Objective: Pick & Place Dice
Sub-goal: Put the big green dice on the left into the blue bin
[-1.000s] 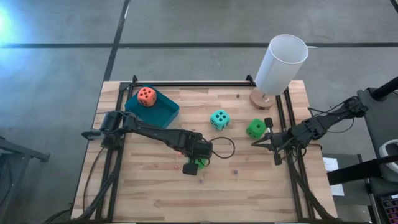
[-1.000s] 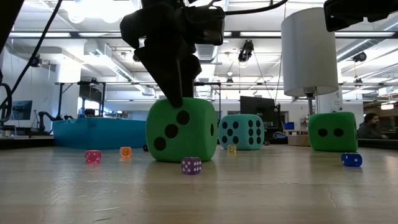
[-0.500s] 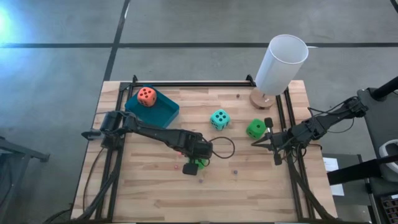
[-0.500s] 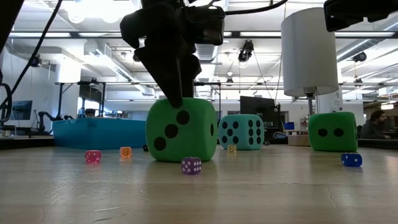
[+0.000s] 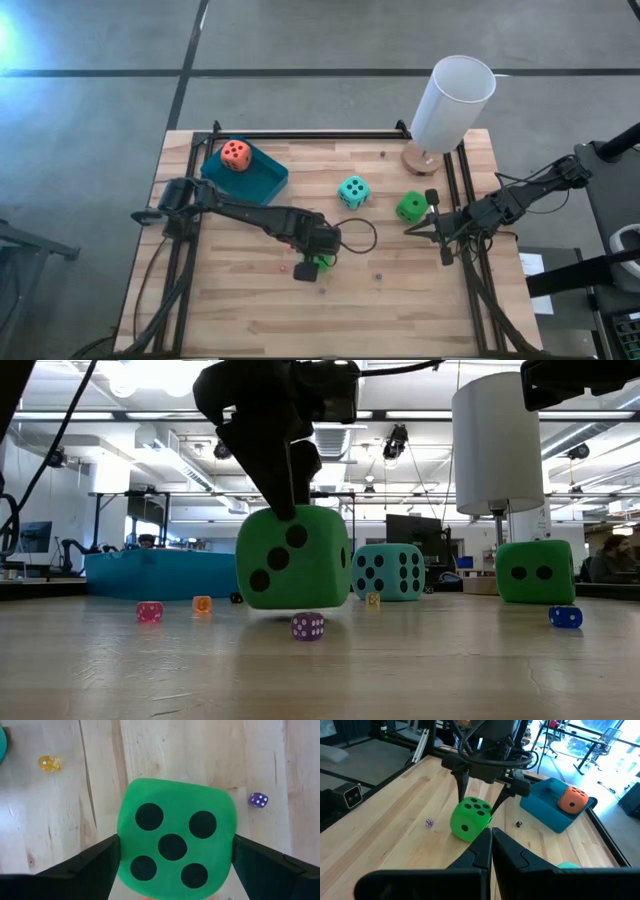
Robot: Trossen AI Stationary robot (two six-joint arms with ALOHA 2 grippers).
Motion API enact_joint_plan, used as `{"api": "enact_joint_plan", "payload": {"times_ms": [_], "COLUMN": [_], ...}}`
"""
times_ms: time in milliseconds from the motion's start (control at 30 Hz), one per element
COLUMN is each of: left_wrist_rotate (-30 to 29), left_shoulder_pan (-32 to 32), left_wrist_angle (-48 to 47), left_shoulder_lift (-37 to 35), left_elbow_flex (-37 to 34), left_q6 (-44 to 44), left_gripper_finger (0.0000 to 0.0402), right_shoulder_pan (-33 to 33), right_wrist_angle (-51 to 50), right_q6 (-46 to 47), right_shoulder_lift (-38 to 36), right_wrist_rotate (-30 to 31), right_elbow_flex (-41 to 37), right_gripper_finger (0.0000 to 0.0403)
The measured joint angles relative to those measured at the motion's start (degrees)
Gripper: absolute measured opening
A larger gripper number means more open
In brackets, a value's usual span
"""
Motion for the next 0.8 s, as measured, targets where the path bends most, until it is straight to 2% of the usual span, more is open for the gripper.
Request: {"api": "enact_joint_plan", "payload": {"times_ms": [800], "left_wrist_rotate": [-0.37], "left_shoulder_pan": [0.02], "left_wrist_angle": [-1.25], "left_shoulder_lift": [-2.05], "left_elbow_flex": [0.15], "left_q6": [-3.24], "left_gripper_finger": [0.0348], "right_shoulder_pan": [0.02], "right_wrist_angle": [0.0], "right_q6": [0.0], "right_shoulder_lift": [0.01], "right_wrist_rotate": [0.0], "right_elbow_flex": [0.01], "right_gripper_finger": [0.0008]}}
